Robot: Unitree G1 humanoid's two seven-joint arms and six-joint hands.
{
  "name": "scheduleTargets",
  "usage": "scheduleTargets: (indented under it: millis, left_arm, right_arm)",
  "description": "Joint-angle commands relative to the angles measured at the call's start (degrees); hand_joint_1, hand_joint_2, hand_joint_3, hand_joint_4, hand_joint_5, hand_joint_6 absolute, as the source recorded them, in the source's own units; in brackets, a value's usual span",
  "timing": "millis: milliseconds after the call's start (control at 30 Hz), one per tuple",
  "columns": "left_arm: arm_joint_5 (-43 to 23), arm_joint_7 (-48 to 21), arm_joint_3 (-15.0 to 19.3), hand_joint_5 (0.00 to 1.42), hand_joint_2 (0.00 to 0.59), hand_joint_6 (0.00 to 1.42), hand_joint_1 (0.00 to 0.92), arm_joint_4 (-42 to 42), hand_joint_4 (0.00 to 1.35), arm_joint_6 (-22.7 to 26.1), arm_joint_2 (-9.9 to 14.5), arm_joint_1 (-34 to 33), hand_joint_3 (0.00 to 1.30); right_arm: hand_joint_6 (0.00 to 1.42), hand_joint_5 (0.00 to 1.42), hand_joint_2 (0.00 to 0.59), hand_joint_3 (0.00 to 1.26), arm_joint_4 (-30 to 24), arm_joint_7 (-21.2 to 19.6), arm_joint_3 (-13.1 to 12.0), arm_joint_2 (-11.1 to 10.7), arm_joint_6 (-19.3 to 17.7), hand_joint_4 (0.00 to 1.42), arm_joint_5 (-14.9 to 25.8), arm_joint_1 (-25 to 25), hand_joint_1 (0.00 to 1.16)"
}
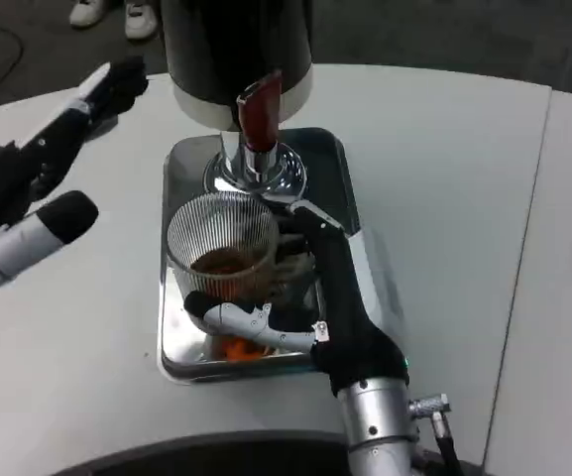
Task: Grasp the cup under the faucet to collect the drink, then remove the cup.
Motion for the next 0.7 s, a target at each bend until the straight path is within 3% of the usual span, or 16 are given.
scheduleTargets:
  millis: [33,367,533,633,700]
  left_arm:
    - [0.1,-0.9,1.2,0.01,0.080,0.00,0.000,1.4,0.00,-3.4,1.9,1.6,0.03]
    - [0.5,-3.6,1.7,0.02,0.081,0.00,0.000,5.9,0.00,-11.0,4.6,3.9,0.04]
    - [0.2,-3.4,1.4,0.02,0.082,0.00,0.000,6.5,0.00,-11.8,5.0,4.0,0.04]
    - [3.3,-4.9,3.0,0.02,0.081,0.00,0.000,10.9,0.00,-21.5,7.2,7.8,0.04]
    - [4.0,-5.3,2.9,0.02,0.081,0.00,0.000,12.8,0.00,-25.3,8.3,8.9,0.04]
  right_arm:
    - [1.04,1.04,0.109,0.78,-4.5,0.7,1.1,1.2,-0.2,0.83,-0.2,3.4,0.90]
    - [1.04,1.04,0.104,0.78,-15.9,5.3,2.1,-1.0,2.2,0.83,0.3,9.7,0.91]
    - [1.04,1.04,0.103,0.78,-17.7,6.5,2.0,-0.9,2.9,0.83,0.1,10.6,0.91]
    - [1.04,1.04,0.102,0.78,-17.8,6.7,1.9,-0.8,3.0,0.83,0.1,10.7,0.91]
    - [1.04,1.04,0.102,0.78,-17.8,6.8,1.9,-0.8,3.1,0.83,0.1,10.7,0.91]
